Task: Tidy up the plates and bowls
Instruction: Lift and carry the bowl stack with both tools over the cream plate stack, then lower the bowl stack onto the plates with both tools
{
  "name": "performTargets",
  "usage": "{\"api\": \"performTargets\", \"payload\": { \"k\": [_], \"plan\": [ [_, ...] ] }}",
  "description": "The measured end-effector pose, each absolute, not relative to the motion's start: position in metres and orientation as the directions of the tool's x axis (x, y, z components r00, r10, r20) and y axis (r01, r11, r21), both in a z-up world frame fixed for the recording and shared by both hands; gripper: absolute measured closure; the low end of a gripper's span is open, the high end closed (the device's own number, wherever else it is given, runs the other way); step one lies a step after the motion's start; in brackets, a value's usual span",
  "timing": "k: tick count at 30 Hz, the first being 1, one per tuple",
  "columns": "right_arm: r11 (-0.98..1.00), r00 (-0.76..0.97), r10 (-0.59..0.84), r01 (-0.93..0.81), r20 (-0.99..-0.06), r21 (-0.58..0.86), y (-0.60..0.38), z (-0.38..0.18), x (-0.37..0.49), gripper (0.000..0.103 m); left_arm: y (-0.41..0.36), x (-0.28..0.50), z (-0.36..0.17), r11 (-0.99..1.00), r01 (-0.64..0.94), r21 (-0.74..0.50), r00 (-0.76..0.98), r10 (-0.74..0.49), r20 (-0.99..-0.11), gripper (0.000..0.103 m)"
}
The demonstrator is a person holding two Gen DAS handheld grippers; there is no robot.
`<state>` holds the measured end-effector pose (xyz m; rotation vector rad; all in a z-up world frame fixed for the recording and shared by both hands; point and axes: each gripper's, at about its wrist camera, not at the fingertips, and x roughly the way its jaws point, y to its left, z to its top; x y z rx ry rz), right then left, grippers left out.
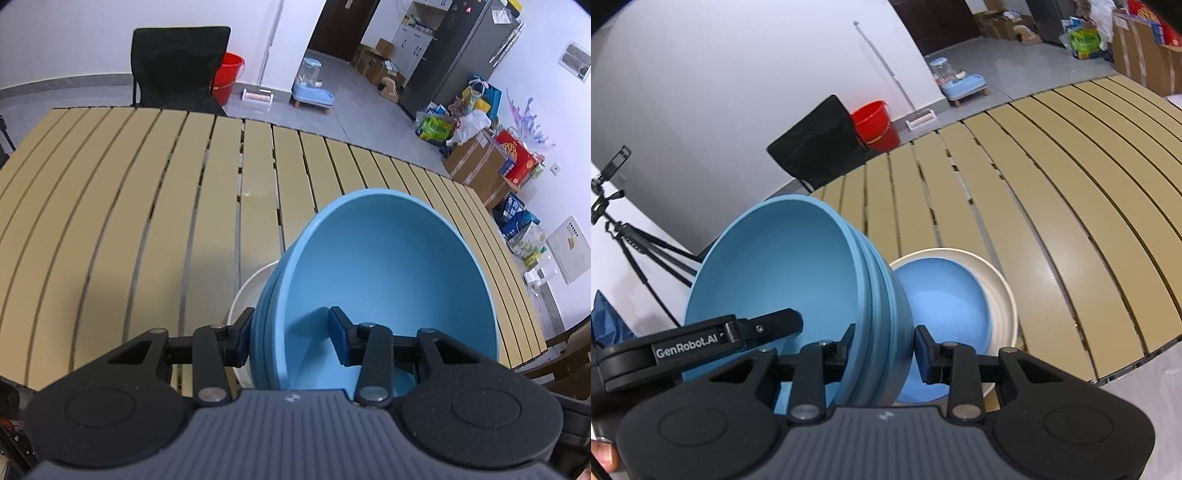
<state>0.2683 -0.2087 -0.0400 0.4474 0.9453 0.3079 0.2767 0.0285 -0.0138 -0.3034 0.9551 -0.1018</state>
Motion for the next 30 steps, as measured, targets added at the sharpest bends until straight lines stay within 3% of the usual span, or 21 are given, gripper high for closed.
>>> {"api": "performTargets", "payload": {
  "k": [30],
  "plan": [
    [0.874,0.474,0.411,0.04,-0.779,0.485,-0.223,-0.105,0.321,0.073,0.014,0.329,-0.073,0.947,-0.059,-0.317,0.478,-0.251,-0.841,0.061]
  ]
}}
